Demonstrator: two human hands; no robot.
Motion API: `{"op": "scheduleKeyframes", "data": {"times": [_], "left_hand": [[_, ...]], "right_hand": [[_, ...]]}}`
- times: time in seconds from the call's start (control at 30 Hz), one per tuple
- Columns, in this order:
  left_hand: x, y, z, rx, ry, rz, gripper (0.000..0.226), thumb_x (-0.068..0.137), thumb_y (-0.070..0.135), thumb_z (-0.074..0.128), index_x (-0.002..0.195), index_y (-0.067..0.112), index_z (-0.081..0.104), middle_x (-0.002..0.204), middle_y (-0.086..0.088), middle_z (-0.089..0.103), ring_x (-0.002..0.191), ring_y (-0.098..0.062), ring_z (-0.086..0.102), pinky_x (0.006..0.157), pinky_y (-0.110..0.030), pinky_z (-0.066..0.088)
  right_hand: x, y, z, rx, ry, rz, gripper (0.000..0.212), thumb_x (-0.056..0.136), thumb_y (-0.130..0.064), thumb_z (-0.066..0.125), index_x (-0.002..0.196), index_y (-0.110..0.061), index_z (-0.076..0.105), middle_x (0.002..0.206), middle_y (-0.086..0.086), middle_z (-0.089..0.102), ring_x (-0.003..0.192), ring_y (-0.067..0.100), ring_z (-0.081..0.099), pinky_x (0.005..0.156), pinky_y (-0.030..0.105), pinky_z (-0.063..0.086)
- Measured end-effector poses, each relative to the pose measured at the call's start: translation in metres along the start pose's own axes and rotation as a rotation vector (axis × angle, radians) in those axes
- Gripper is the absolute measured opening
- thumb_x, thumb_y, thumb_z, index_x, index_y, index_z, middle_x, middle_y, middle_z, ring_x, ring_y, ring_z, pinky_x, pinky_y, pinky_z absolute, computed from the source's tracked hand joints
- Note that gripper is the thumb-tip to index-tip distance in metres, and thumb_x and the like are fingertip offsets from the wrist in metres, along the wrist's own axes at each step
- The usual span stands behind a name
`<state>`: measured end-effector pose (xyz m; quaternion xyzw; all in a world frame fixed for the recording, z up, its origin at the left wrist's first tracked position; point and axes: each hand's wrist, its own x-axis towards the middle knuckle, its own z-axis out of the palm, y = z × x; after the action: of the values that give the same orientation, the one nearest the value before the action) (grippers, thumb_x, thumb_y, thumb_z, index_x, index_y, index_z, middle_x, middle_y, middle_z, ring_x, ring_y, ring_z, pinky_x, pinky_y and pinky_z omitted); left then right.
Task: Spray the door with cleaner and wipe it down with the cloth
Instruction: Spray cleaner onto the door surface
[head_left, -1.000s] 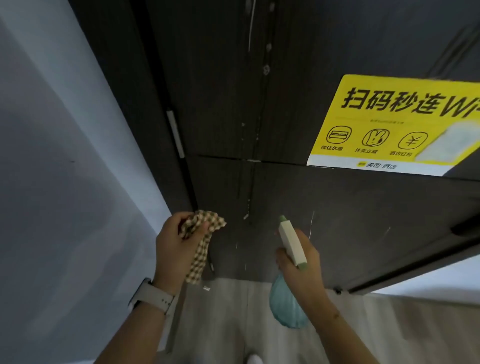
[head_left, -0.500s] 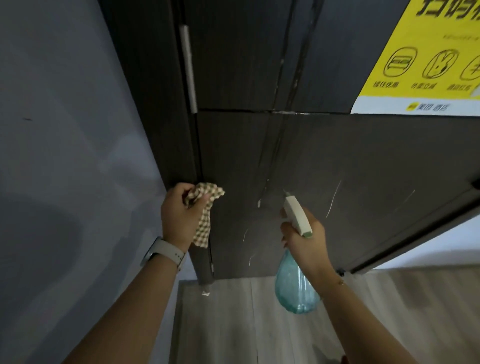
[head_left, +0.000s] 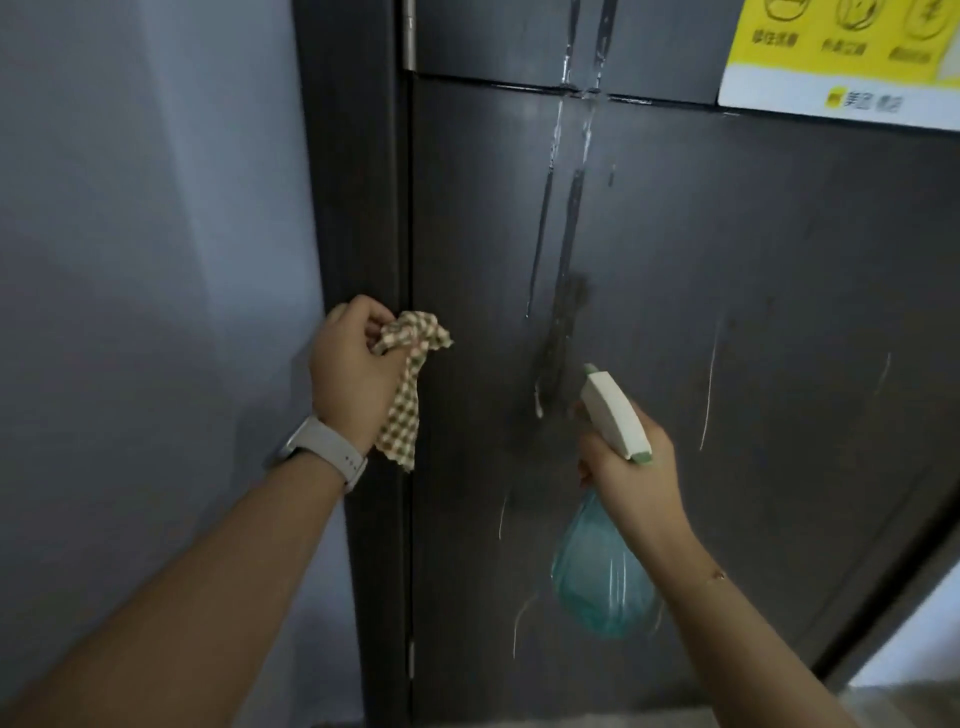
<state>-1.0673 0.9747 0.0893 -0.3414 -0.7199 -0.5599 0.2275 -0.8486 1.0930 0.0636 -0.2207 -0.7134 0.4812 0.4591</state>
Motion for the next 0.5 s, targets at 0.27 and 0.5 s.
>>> {"op": "scheduleKeyframes", "data": {"times": [0.27, 0.5], "left_hand": [[-0.004, -0.014, 0.001, -0.065, 0.005, 0.014, 0.023, 0.074, 0.020, 0.083, 0.082, 0.006, 0.066, 0.078, -0.005, 0.066, 0.074, -0.016, 0.062, 0.070, -0.035, 0.055], [-0.007, -0.019, 0.004, -0.046, 0.014, 0.037, 0.023, 0.074, 0.024, 0.082, 0.080, 0.012, 0.064, 0.069, 0.011, 0.056, 0.066, -0.004, 0.054, 0.064, -0.024, 0.050]], "right_hand": [[-0.054, 0.074, -0.001, -0.014, 0.032, -0.005, 0.006, 0.079, -0.011, 0.057, 0.078, -0.007, 0.061, 0.059, 0.003, 0.053, 0.053, 0.018, 0.048, 0.050, 0.033, 0.040], [-0.089, 0.143, 0.012, -0.080, 0.041, 0.193, 0.013, 0.088, -0.006, 0.058, 0.075, -0.006, 0.059, 0.059, 0.007, 0.056, 0.056, 0.023, 0.052, 0.053, 0.036, 0.042]]}}
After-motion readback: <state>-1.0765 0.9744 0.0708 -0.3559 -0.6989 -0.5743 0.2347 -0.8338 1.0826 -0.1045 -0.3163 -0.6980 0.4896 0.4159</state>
